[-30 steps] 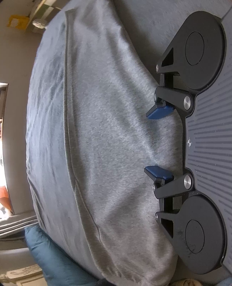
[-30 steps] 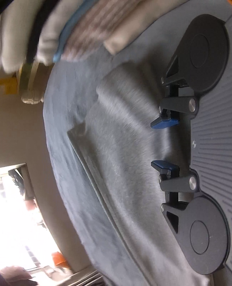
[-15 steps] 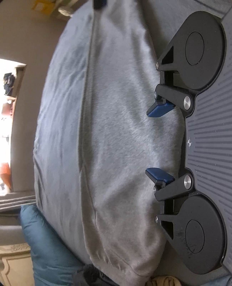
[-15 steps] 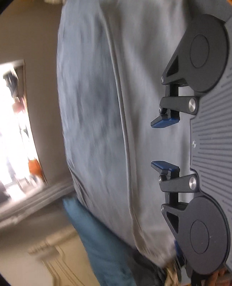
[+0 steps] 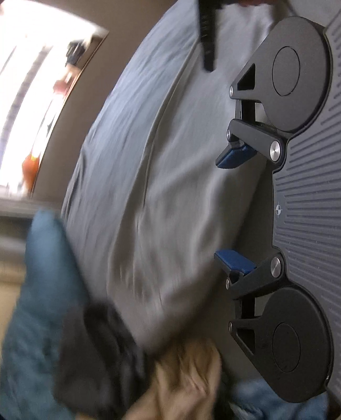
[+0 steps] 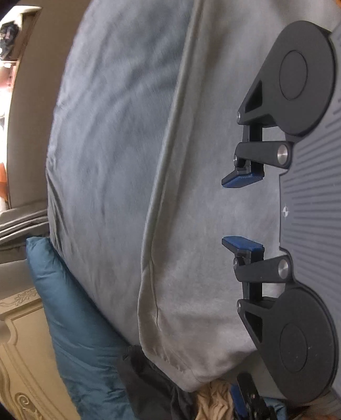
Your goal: Fold clothes
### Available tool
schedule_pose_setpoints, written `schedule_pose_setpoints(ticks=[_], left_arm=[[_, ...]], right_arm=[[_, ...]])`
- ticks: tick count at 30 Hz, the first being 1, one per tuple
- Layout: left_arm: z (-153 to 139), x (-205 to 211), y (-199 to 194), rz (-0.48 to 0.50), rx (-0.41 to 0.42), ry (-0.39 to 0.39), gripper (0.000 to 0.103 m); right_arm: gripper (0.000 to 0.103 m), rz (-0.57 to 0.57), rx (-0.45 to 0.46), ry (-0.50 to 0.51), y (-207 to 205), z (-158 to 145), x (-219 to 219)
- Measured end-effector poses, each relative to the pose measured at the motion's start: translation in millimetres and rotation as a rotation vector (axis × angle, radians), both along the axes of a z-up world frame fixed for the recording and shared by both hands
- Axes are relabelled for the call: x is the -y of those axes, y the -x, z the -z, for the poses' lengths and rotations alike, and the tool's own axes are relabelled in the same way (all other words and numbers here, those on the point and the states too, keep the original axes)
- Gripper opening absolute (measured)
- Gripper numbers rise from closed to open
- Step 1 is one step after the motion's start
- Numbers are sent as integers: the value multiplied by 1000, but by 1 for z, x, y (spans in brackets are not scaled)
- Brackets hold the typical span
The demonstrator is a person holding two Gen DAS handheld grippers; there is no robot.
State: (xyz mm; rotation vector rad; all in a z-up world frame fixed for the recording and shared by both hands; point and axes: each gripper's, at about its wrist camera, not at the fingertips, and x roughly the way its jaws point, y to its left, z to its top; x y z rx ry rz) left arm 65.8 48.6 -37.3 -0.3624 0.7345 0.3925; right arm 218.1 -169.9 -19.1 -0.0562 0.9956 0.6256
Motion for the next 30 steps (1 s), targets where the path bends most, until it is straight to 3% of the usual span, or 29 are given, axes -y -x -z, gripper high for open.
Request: schedule_pose_setpoints(ticks=[3,10,21,30], left_arm=[[9,-22,-1,-91,-22,18,70],[23,-82,4,-333,2,257,70],[34,-113,-16,-452,65,370,72],[55,-137,-19,-575,110,437,71]], right_arm=[[43,23,-31,-5,-6,23,-14],[47,5,-29,4,-4,31,-14],[61,-32,15,35,3,33,-26],[62,-31,8,6,2,34,-21]])
